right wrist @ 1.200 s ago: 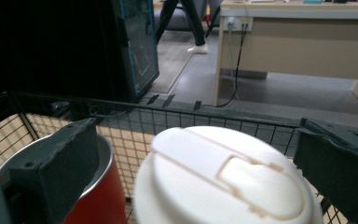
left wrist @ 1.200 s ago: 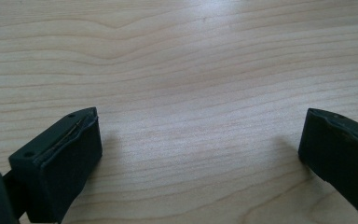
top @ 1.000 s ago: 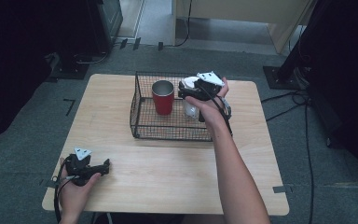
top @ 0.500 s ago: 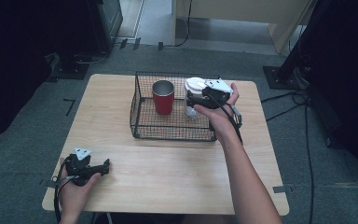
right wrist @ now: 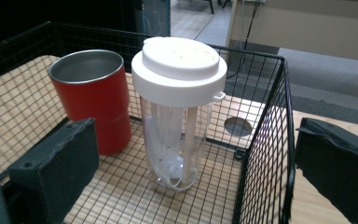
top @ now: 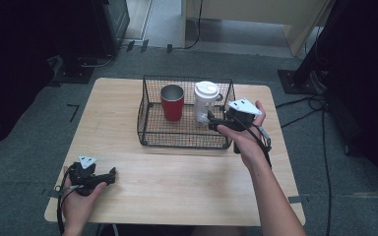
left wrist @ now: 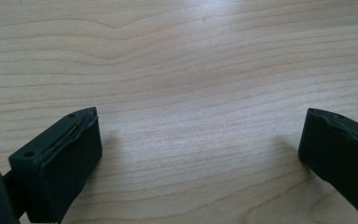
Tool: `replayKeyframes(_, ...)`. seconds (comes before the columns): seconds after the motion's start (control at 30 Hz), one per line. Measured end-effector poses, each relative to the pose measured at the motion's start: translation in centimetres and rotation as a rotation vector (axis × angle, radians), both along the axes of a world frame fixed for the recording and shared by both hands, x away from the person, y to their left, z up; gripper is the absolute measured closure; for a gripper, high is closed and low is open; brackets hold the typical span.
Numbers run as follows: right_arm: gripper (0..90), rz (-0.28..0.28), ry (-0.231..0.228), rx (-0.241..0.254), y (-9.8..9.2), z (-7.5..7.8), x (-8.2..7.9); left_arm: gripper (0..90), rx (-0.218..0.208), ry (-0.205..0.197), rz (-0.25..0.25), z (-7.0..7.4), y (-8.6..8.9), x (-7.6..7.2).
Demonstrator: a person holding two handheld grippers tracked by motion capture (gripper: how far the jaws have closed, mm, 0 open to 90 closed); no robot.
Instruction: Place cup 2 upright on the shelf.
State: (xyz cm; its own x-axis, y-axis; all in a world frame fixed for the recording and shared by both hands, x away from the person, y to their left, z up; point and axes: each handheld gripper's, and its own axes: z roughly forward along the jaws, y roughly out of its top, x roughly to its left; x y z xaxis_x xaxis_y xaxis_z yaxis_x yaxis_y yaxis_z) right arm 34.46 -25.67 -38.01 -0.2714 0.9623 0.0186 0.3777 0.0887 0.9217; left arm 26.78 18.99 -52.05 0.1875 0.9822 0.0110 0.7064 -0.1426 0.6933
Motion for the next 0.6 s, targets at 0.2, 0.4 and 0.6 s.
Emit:
replayKeyframes(0.2,0.0,0.009,0.008,0.024,-0.9,-0.6,-1.9,0.0,0.001,0.001,-0.001,0.0,0.0,0.0)
replayKeyframes(0.4,0.0,0.027,0.026,0.009,-1.8,-1.3,-3.9,0.0,0.0,-0.001,0.0,0.0,0.0,0.0)
replayKeyframes(0.6,0.0,0.027,0.049,-0.005,-3.0,-2.1,-6.0,0.0,-0.001,-0.001,0.001,0.0,0.0,0.0)
